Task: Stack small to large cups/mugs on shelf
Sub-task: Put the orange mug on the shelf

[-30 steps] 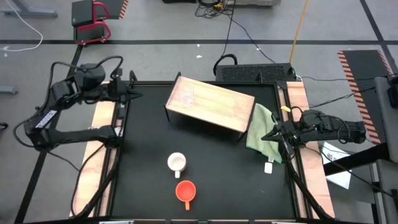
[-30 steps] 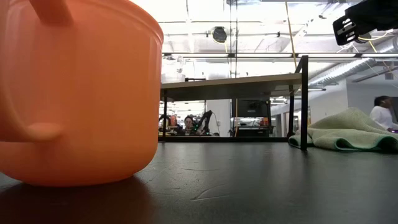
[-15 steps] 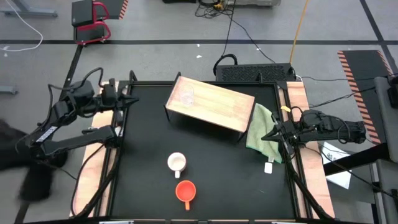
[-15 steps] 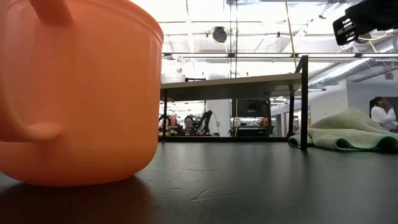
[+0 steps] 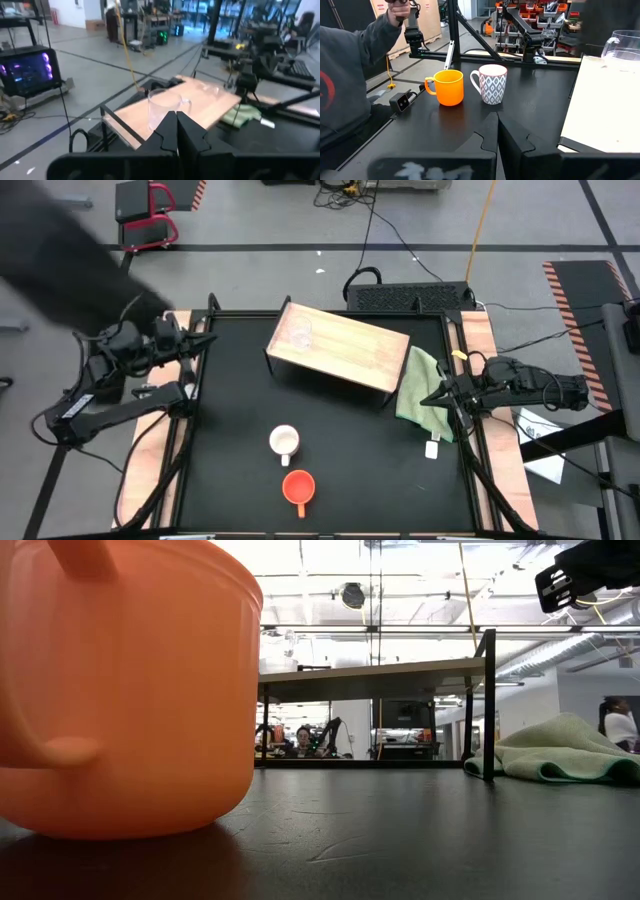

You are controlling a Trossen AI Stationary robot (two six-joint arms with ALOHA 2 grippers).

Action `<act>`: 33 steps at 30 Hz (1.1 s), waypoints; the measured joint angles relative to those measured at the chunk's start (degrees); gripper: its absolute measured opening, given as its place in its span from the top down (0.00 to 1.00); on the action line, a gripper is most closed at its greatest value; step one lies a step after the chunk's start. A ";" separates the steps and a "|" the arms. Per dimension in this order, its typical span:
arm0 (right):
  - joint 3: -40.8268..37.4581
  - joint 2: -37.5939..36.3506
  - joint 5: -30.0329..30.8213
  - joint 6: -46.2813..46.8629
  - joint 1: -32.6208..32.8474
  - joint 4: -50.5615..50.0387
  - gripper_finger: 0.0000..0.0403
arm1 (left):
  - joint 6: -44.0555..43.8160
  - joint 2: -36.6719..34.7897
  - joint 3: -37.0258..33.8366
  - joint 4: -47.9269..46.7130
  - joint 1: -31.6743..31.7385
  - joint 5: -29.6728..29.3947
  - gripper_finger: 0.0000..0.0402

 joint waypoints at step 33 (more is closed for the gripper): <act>0.00 -0.01 0.00 0.00 -0.01 -0.02 1.00 | 5.77 -5.92 -30.36 28.53 -13.24 -1.71 1.00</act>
